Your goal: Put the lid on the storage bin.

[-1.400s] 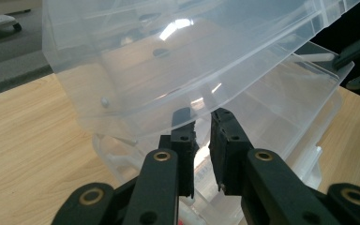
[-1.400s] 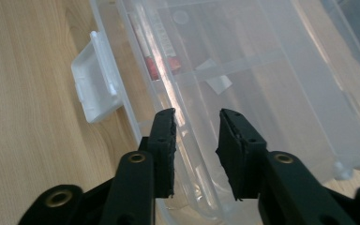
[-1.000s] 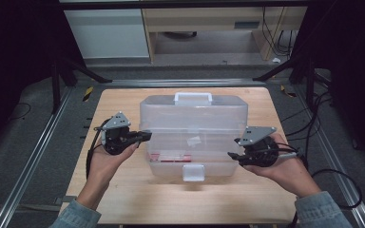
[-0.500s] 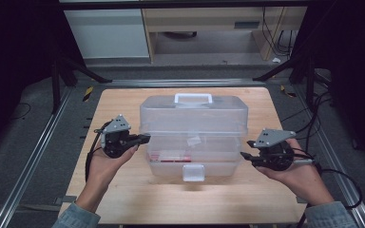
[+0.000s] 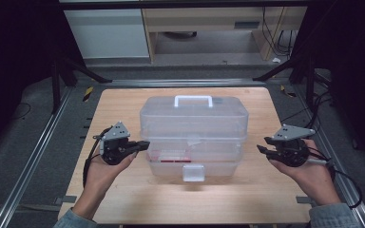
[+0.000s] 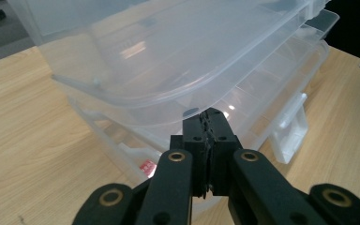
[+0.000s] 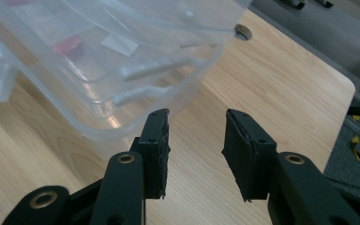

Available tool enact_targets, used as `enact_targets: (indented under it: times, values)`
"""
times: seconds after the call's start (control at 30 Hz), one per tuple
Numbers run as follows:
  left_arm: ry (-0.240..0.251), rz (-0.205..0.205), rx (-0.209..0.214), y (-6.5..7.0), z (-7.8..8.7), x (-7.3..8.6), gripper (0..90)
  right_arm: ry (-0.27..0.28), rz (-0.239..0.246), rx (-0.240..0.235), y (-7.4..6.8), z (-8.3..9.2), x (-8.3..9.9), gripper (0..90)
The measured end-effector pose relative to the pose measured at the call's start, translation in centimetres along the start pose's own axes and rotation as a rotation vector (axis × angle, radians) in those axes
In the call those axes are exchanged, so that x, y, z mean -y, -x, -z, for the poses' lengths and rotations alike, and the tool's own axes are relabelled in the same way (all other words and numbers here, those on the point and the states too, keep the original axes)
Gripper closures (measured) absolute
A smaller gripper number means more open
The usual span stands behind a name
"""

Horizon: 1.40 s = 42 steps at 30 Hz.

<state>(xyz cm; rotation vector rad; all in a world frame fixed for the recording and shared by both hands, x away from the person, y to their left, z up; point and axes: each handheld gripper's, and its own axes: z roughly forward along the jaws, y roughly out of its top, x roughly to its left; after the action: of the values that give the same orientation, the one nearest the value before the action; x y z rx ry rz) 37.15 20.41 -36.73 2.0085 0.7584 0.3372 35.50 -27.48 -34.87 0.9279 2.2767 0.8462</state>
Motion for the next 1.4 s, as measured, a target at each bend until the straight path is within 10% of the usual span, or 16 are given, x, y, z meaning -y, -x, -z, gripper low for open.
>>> enact_targets:
  times: [0.37,0.93,1.4]
  values:
    - [-0.012,-0.047,0.014,1.4,0.0,0.2,88.8,-0.055,-0.043,0.025,1.1,-1.1,1.6,60.3]
    - [0.009,0.001,0.08,1.2,0.4,2.2,89.1,-0.096,-0.056,0.005,1.0,-2.6,2.9,59.2]
    - [-0.016,0.023,0.024,-0.1,1.5,3.3,88.3,-0.109,-0.062,-0.001,1.0,-3.2,2.9,57.3]
